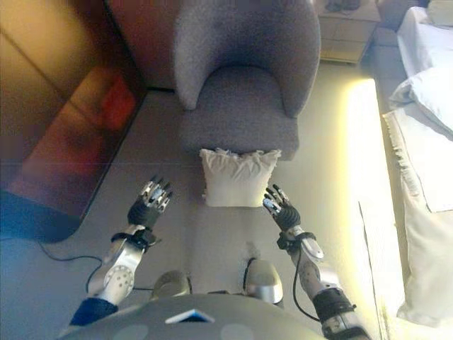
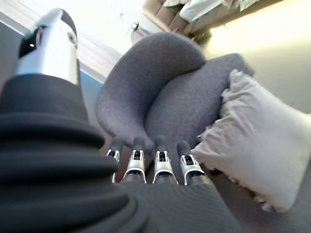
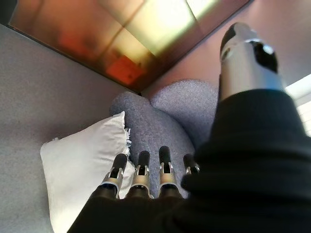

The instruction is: Pick up the cushion and take it to the sofa

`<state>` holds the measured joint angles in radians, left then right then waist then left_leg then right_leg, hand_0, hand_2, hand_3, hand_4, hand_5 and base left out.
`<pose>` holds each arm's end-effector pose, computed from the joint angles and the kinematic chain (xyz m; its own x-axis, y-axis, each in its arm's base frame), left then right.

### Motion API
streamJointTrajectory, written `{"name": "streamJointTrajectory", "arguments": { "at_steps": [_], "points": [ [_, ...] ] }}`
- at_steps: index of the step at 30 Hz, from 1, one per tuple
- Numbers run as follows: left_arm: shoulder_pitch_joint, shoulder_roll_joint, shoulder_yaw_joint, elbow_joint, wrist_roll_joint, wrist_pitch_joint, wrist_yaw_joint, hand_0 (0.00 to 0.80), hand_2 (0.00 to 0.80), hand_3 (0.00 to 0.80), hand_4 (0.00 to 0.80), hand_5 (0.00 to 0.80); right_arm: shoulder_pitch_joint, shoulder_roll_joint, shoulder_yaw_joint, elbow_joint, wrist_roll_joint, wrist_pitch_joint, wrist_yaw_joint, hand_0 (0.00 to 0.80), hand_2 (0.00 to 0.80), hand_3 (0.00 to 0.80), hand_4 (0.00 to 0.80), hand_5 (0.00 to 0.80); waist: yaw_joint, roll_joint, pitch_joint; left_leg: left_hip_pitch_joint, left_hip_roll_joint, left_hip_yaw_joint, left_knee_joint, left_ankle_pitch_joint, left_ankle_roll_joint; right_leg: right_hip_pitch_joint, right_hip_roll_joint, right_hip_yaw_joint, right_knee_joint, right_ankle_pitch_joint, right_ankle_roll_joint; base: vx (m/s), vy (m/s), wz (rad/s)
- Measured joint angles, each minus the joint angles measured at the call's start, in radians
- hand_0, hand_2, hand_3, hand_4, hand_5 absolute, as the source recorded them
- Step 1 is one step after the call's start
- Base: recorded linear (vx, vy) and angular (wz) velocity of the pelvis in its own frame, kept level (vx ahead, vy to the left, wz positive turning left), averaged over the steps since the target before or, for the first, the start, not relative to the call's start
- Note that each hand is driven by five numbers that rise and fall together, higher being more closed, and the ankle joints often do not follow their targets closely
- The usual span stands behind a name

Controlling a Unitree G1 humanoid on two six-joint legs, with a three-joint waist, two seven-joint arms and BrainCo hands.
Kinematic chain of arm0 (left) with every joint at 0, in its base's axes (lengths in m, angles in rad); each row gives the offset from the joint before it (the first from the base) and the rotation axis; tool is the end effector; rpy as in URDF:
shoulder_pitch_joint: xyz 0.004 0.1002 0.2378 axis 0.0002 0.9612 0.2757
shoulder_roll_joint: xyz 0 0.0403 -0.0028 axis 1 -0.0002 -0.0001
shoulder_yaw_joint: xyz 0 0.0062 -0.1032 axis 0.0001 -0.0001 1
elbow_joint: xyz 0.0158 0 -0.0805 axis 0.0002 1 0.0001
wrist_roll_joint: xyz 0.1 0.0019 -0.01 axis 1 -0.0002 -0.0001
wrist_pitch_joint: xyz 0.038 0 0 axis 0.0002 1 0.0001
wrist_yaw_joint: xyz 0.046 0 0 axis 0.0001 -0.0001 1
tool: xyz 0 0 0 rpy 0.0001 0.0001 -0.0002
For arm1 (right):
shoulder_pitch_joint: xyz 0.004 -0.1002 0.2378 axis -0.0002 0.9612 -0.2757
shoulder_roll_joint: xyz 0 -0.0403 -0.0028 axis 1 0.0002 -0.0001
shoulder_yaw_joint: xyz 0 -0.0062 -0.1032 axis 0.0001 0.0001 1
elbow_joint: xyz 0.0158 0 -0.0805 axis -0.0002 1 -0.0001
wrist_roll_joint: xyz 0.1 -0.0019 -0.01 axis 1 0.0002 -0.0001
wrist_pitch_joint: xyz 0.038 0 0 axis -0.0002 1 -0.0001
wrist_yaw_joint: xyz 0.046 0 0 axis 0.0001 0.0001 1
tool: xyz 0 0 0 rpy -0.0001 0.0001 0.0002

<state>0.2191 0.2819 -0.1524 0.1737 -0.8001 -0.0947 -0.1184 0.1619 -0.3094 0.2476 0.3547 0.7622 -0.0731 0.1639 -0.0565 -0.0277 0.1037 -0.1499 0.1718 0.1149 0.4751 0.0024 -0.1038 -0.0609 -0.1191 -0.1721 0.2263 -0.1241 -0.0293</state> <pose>0.1422 0.1946 -0.0188 0.9571 -0.0948 -0.2739 -0.0568 0.8653 -0.4980 0.1392 -0.1916 -0.0429 0.8894 0.1942 -0.4139 0.0100 0.8968 0.4423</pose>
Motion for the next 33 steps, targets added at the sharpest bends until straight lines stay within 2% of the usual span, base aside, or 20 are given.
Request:
{"name": "streamJointTrajectory", "arguments": {
  "at_steps": [4,6,8,10,12,13,14,15,17,19,20,21,23,24,25,27,29,30,31,33],
  "points": [
    [-0.002,0.001,0.000,0.000,0.000,0.002,-0.004,0.000,0.000,0.000,0.000,0.000,0.004,-0.002,-0.002,-0.001,0.004,-0.012,-0.002,0.000,0.000,0.000,0.000,0.000,0.069,0.036,0.024,-0.030,0.000,0.019,-0.303,0.015,-0.006,0.063,0.029,0.005,-0.054,-0.007,0.011,0.476,0.081,-0.02],
    [0.000,0.000,0.002,0.002,0.000,0.003,-0.007,0.000,0.000,0.000,0.000,0.000,0.012,-0.002,-0.003,-0.001,0.005,-0.013,-0.002,0.000,0.000,0.000,0.000,0.000,0.099,0.049,0.036,-0.036,-0.001,0.018,-0.423,0.045,-0.017,0.089,0.030,0.030,-0.059,-0.019,0.030,0.481,0.080,-0.31],
    [0.010,-0.003,0.009,0.003,0.001,0.004,-0.014,0.000,0.000,0.000,0.000,0.000,0.031,-0.003,-0.002,-0.001,0.005,-0.013,-0.002,0.000,0.000,0.000,0.000,0.000,0.134,0.062,0.039,-0.036,0.001,0.016,-0.460,0.046,-0.016,0.125,0.024,0.073,-0.070,-0.039,0.061,0.403,0.103,-0.56],
    [0.023,-0.006,0.020,0.003,0.001,0.004,-0.026,0.000,0.000,0.000,0.000,0.000,0.047,-0.008,-0.003,-0.006,0.005,-0.014,0.000,0.000,0.000,0.000,0.000,0.000,0.137,0.089,0.030,-0.032,-0.002,0.018,-0.438,0.048,-0.029,0.160,0.010,0.100,-0.085,-0.063,0.102,0.420,0.168,-0.56],
    [0.020,-0.001,0.039,0.001,0.001,0.006,-0.029,0.000,0.000,0.000,0.000,0.000,0.061,0.004,0.008,-0.008,0.005,-0.013,0.002,0.000,0.000,0.000,0.000,0.000,0.154,0.058,0.027,-0.031,-0.047,0.060,-0.388,0.083,-0.003,0.190,-0.041,0.126,-0.110,-0.073,0.116,0.425,0.226,-0.54],
    [0.015,0.009,0.049,-0.009,0.001,0.006,-0.030,0.000,0.000,0.000,0.000,0.000,0.060,0.017,0.007,-0.009,0.005,-0.013,0.001,0.000,0.000,0.000,0.000,0.000,0.155,0.041,0.030,-0.032,-0.064,0.064,-0.371,0.116,0.059,0.207,-0.046,0.121,-0.108,-0.076,0.120,0.364,0.221,-0.36],
    [0.002,0.023,0.057,-0.009,0.001,0.007,-0.031,0.000,0.000,0.000,0.000,0.000,0.060,0.040,0.009,-0.006,0.005,-0.013,0.000,0.000,0.000,0.000,0.000,0.000,0.156,0.013,0.032,-0.035,-0.092,0.074,-0.341,0.090,0.072,0.221,-0.061,0.113,-0.101,-0.086,0.120,0.312,0.204,-0.13],
    [-0.010,0.035,0.056,-0.007,0.001,0.008,-0.030,0.000,0.000,0.000,0.000,0.000,0.053,0.051,0.010,-0.008,0.005,-0.013,-0.001,0.000,0.000,0.000,0.000,0.000,0.158,0.001,0.037,-0.042,-0.109,0.074,-0.296,0.060,0.082,0.242,-0.072,0.089,-0.107,-0.083,0.118,0.295,0.204,-0.08],
    [-0.032,0.032,0.056,-0.006,0.002,0.009,-0.028,0.000,0.000,0.000,0.000,0.000,0.025,0.063,0.012,-0.011,0.005,-0.008,-0.015,0.000,0.000,0.000,0.000,0.000,0.159,0.003,0.043,-0.036,-0.127,0.071,-0.241,0.004,0.096,0.264,-0.097,0.082,-0.094,-0.059,0.150,0.267,0.218,0.01],
    [-0.057,0.032,0.056,-0.006,0.002,0.008,-0.029,0.000,0.000,0.000,0.000,0.000,0.005,0.068,0.018,-0.017,0.005,-0.008,-0.019,0.000,0.000,0.000,0.000,0.000,0.163,0.009,0.046,-0.031,-0.147,0.070,-0.218,-0.031,0.108,0.244,-0.113,0.081,-0.031,-0.057,0.153,0.319,0.290,0.07],
    [-0.063,0.032,0.056,0.003,0.002,0.006,-0.030,0.000,0.000,0.000,0.000,0.000,-0.006,0.072,0.020,-0.017,0.005,-0.008,-0.021,0.000,0.000,0.000,0.000,0.000,0.170,0.015,0.050,-0.017,-0.150,0.076,-0.216,-0.046,0.115,0.218,-0.124,0.082,0.045,-0.056,0.155,0.324,0.249,-0.05],
    [-0.067,0.034,0.057,0.024,0.003,0.005,-0.029,0.000,0.000,0.000,0.000,0.000,-0.019,0.079,0.020,-0.015,0.005,-0.009,-0.022,0.000,0.000,0.000,0.000,0.000,0.171,0.024,0.053,-0.001,-0.153,0.078,-0.218,-0.061,0.125,0.164,-0.141,0.080,0.171,-0.049,0.154,0.236,0.147,-0.01],
    [-0.064,0.047,0.059,0.035,0.003,0.005,-0.027,0.000,0.000,0.000,0.000,0.000,-0.013,0.100,0.023,-0.015,0.004,-0.009,-0.022,0.000,0.000,0.000,0.000,0.000,0.169,0.027,0.051,0.037,-0.164,0.081,-0.237,-0.073,0.140,0.131,-0.170,0.075,0.292,-0.011,0.143,0.247,0.065,0.03],
    [-0.065,0.053,0.066,0.035,0.003,0.005,-0.028,0.000,0.000,0.000,0.000,0.000,-0.013,0.105,0.026,-0.014,0.002,-0.009,-0.022,0.000,0.000,0.000,0.000,0.000,0.181,0.025,0.047,0.045,-0.165,0.088,-0.243,-0.081,0.146,0.107,-0.185,0.059,0.326,0.009,0.124,0.258,-0.043,-0.14],
    [-0.062,0.056,0.078,0.035,0.003,0.005,-0.028,0.000,0.000,0.000,0.000,0.000,-0.017,0.107,0.026,-0.012,-0.002,-0.009,-0.021,0.000,0.000,0.000,0.000,0.000,0.187,0.022,0.044,0.052,-0.166,0.097,-0.251,-0.079,0.149,0.096,-0.199,0.034,0.337,0.012,0.121,0.199,-0.085,-0.18],
    [-0.052,0.065,0.097,0.037,0.004,0.005,-0.027,0.000,0.000,0.000,0.000,0.000,-0.025,0.105,0.022,-0.002,-0.004,-0.010,-0.021,0.000,0.000,0.000,0.000,0.000,0.186,0.020,0.038,0.061,-0.161,0.105,-0.271,-0.076,0.149,0.079,-0.216,-0.018,0.281,-0.002,0.125,0.173,-0.174,-0.21],
    [-0.035,0.071,0.096,0.046,0.004,0.002,-0.019,0.000,0.000,0.000,0.000,0.000,-0.045,0.100,0.021,0.016,-0.004,-0.009,-0.019,0.000,0.000,0.000,0.000,0.000,0.179,0.026,0.040,0.092,-0.155,0.111,-0.298,-0.070,0.140,0.076,-0.235,-0.056,0.134,-0.012,0.150,0.164,-0.198,-0.38],
    [-0.034,0.069,0.094,0.050,0.003,0.002,-0.017,0.000,0.000,0.000,0.000,0.000,-0.054,0.097,0.022,0.017,-0.004,-0.009,-0.018,0.000,0.000,0.000,0.000,0.000,0.167,0.028,0.038,0.097,-0.149,0.106,-0.306,-0.074,0.136,0.059,-0.241,-0.056,0.087,-0.003,0.162,0.193,-0.206,-0.28],
    [-0.025,0.069,0.095,0.051,0.003,-0.009,-0.015,0.000,0.000,0.000,0.000,0.000,-0.052,0.097,0.028,0.018,-0.004,-0.008,-0.013,0.000,0.000,0.000,0.000,0.000,0.153,0.025,0.032,0.107,-0.145,0.108,-0.321,-0.076,0.129,0.040,-0.252,-0.054,0.011,0.021,0.189,0.193,-0.170,-0.02],
    [-0.020,0.073,0.095,0.051,0.002,-0.014,-0.013,0.000,0.000,0.000,0.000,0.000,-0.049,0.096,0.034,0.018,-0.004,-0.007,-0.007,0.000,0.000,0.000,0.000,0.000,0.122,0.007,0.023,0.107,-0.139,0.097,-0.330,-0.068,0.110,0.016,-0.261,-0.044,-0.080,0.077,0.220,0.275,-0.227,0.08]
  ]
}}
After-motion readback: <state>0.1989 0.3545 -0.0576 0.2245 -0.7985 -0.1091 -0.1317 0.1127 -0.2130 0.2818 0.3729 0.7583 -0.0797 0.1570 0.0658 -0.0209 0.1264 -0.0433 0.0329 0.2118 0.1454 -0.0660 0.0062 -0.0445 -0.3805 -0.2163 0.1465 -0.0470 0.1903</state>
